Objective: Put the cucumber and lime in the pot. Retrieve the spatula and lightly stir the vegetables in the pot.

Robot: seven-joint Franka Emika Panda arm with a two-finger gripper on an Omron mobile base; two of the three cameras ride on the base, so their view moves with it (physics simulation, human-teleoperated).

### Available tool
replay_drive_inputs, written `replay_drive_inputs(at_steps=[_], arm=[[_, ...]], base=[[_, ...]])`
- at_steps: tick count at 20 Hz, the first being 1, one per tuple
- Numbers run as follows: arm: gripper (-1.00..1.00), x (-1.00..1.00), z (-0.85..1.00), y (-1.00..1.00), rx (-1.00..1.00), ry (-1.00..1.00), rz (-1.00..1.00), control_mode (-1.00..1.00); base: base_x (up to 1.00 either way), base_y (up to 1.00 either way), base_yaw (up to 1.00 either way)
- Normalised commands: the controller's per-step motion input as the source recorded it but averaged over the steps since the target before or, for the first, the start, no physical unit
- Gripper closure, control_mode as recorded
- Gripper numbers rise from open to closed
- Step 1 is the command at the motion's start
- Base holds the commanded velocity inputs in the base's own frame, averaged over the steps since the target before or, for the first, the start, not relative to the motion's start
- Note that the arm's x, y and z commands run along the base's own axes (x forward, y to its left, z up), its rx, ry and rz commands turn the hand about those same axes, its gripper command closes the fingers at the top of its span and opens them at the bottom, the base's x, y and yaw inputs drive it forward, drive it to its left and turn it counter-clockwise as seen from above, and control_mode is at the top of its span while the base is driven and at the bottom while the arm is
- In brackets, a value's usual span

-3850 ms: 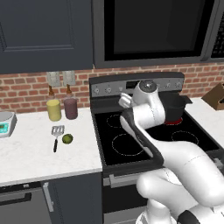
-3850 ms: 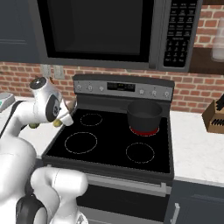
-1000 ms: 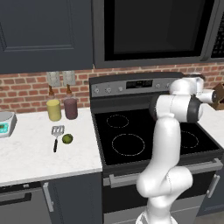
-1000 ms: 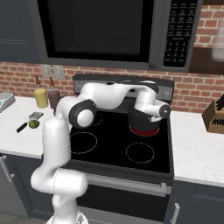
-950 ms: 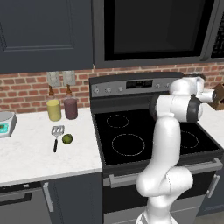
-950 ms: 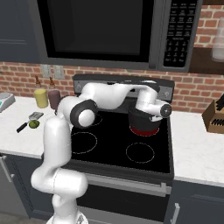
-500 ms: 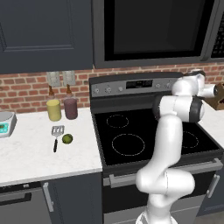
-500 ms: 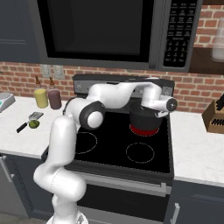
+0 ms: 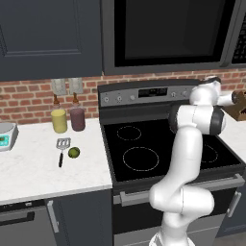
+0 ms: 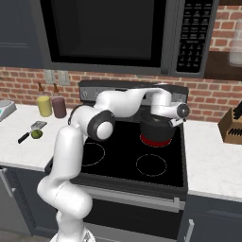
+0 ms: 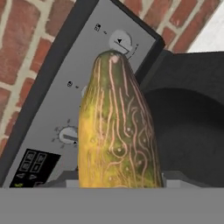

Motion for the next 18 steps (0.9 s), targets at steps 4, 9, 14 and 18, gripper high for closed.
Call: replay_drive_inputs(at_steps=[4, 9, 14, 18], arm=[[-1.0, 0.0, -0.23, 0.24, -0.15, 0.0, 0.0, -1.0], [-1.0, 0.0, -0.03, 0.1, -0.1, -0.01, 0.0, -1.0], [-1.0, -0.1, 0.06, 0.0, -0.04, -0.04, 0.0, -1.0], [-1.0, -0.29, 0.39, 0.0, 0.0, -0.02, 0.0, -1.0]], base=[[0.0, 0.0, 0.0], [0.0, 0.0, 0.0], [0.0, 0.0, 0.0], [0.0, 0.0, 0.0]])
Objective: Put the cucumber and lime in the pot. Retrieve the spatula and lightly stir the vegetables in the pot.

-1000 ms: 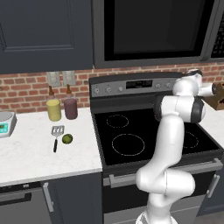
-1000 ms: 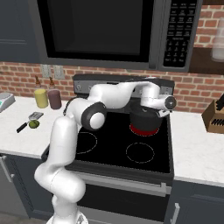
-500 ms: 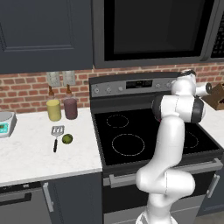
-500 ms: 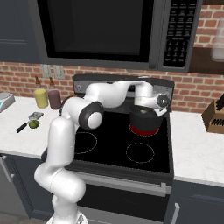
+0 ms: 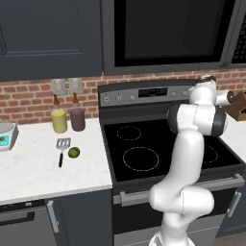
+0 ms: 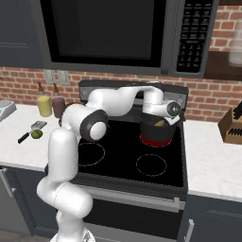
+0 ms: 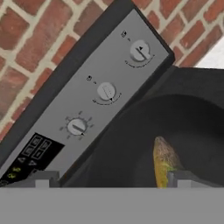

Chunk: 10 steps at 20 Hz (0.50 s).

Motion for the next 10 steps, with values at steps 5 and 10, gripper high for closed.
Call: replay_drive_inputs(at_steps=[5, 10], arm=[[-1.0, -0.72, 0.78, -0.04, 0.0, -0.08, 0.0, -1.0], [-1.0, -1.0, 0.46, 0.0, -0.01, -0.04, 0.0, -1.0]], base=[[0.0, 0.0, 0.0], [0.0, 0.0, 0.0]])
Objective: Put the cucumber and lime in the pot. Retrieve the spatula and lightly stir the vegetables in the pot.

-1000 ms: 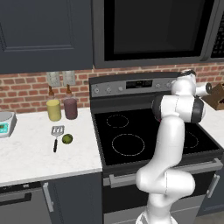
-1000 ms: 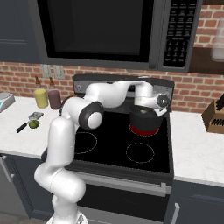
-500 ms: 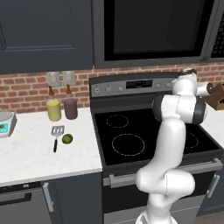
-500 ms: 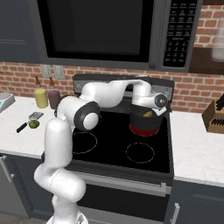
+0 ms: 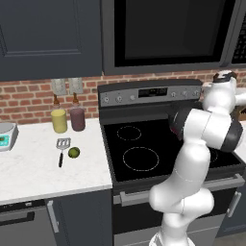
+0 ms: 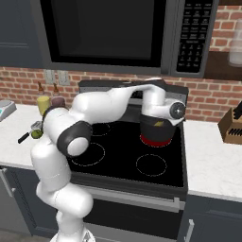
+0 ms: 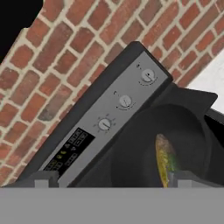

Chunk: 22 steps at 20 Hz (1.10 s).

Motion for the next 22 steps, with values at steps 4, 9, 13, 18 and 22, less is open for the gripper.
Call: replay_drive_inputs(at_steps=[4, 9, 13, 18, 22], arm=[[-1.0, -1.0, 0.06, 0.01, -0.05, 0.0, 0.0, -1.0], [-1.0, -1.0, 0.06, 0.53, -0.09, 0.0, 0.07, -1.0], [-1.0, -0.67, 0.27, 1.0, -0.11, 0.06, 0.19, -1.0], [-1.0, -0.11, 0.38, 1.0, -0.15, 0.2, 0.28, -1.0], [-1.0, 0.0, 0.37, 1.0, -0.2, 0.29, 0.31, -1.0]], base=[[0.0, 0.0, 0.0], [0.0, 0.0, 0.0], [0.0, 0.0, 0.0], [0.0, 0.0, 0.0], [0.0, 0.0, 0.0]])
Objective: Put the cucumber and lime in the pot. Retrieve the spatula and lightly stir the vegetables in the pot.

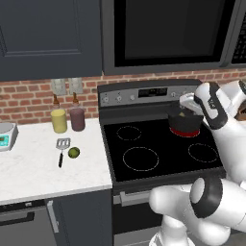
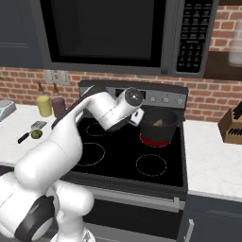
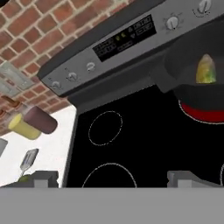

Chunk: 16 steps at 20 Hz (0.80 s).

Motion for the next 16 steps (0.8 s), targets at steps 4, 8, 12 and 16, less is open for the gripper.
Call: replay_drive_inputs(at_steps=[4, 8, 12, 16], arm=[[-1.0, -0.01, 0.21, 1.0, -0.23, 0.23, 0.31, -1.0], [-1.0, -0.15, 0.0, 1.0, -0.25, 0.1, 0.3, -1.0], [-1.0, -0.3, -0.02, 1.0, -0.23, 0.01, 0.27, -1.0], [-1.0, -0.54, -0.14, 1.0, -0.22, 0.0, 0.23, -1.0]], base=[[0.0, 0.0, 0.0], [0.0, 0.0, 0.0], [0.0, 0.0, 0.0], [0.0, 0.0, 0.0]])
